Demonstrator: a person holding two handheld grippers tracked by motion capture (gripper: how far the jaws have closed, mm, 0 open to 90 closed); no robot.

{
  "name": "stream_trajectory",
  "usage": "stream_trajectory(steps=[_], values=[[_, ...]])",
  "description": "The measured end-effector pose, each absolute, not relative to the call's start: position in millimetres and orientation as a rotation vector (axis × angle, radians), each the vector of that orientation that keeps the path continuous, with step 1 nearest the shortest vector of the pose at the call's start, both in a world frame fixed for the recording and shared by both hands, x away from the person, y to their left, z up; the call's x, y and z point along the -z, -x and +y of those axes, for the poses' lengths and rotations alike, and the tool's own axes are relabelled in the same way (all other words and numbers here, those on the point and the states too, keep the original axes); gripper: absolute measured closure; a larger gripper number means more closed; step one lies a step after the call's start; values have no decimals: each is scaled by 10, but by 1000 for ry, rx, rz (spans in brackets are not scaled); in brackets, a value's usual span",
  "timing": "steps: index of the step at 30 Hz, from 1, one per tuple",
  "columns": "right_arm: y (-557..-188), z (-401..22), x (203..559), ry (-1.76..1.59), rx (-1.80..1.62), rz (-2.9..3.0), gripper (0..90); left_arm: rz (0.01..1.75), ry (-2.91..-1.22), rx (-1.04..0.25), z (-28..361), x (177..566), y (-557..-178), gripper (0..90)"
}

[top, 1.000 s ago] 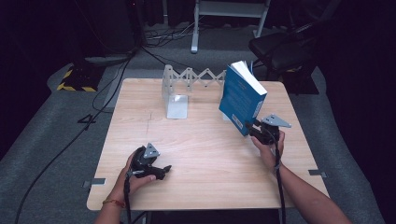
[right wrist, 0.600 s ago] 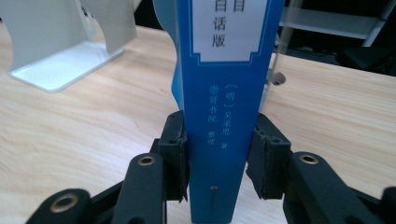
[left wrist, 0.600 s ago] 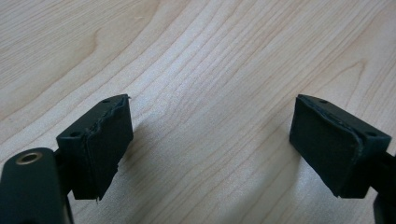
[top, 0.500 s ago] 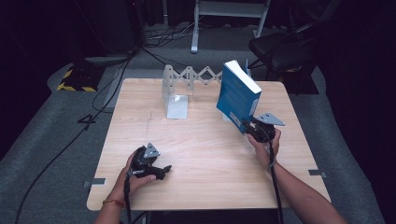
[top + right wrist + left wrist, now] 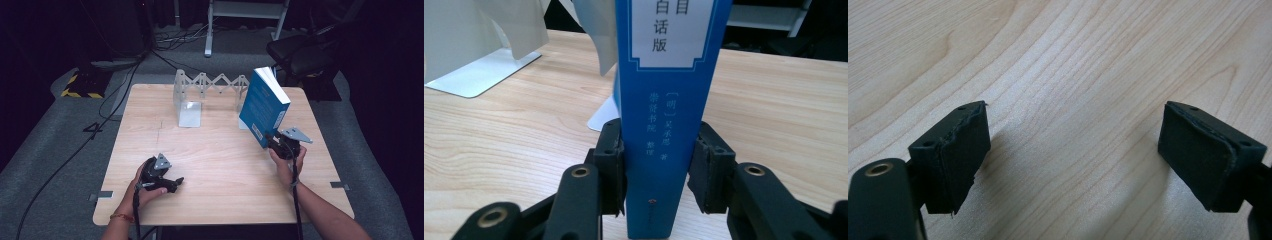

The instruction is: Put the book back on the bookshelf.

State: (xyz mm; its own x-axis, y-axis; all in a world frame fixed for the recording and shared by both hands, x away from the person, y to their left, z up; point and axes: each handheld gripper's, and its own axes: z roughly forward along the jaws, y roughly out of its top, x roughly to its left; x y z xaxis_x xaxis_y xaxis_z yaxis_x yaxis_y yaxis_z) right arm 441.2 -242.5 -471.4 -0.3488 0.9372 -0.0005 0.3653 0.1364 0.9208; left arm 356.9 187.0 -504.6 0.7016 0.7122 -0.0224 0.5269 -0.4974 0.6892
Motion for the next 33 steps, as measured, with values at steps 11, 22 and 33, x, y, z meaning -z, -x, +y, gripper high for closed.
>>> stream_trajectory(steps=[11, 22, 33], values=[[-4639, -2150, 4720, -1246, -1190, 1796, 622, 929, -2225, -343, 1856, 5044, -3582, 137], [-4787, -2201, 4694, -1199, -1182, 1863, 616, 919, -2232, -345, 1854, 5042, -3591, 135], [-4723, -2441, 4530, -1045, -1217, 2018, 574, 927, -2228, -343, 1850, 5043, -3584, 136]])
